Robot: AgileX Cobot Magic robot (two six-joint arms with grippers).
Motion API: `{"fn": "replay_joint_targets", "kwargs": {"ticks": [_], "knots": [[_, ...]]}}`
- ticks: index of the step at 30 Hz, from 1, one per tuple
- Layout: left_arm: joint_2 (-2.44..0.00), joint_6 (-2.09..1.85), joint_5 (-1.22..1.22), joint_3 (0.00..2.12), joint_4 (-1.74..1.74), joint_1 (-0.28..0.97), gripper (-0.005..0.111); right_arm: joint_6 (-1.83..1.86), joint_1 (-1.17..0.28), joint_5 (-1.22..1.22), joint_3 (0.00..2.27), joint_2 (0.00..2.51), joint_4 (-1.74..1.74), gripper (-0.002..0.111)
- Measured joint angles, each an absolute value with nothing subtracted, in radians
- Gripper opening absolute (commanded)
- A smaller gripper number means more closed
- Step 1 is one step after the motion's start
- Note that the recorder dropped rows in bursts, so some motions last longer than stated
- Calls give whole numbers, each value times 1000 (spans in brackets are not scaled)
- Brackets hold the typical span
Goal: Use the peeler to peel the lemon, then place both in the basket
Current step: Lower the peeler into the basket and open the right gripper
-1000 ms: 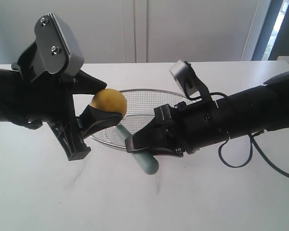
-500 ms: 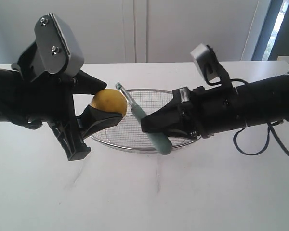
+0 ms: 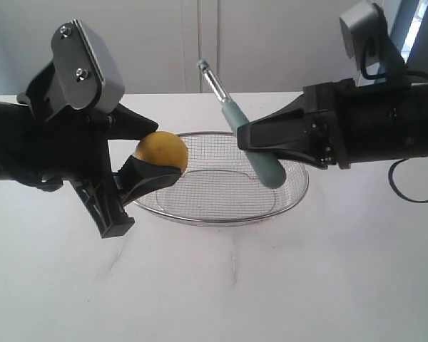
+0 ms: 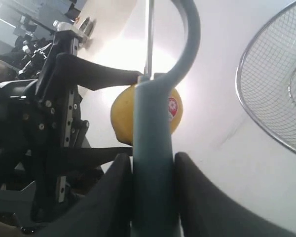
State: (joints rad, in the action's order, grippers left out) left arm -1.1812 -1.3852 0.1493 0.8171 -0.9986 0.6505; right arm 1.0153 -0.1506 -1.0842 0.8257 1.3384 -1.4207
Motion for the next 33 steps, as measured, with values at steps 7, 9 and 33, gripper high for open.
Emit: {"fn": "replay_joint_targets", "kwargs": {"ticks": [7,9,33], "knots": [[-1181,-1385,162,817,-999,651,0,1017,-145,-1015,826,1336,-1373,0],[-1181,-1385,166,817,-999,651,0,1021,-145,-985,826,1336,-1356,0],[-1181,-1385,191,817,-999,651,0,1378,-153,-512,883,1412,-1260,0]]}}
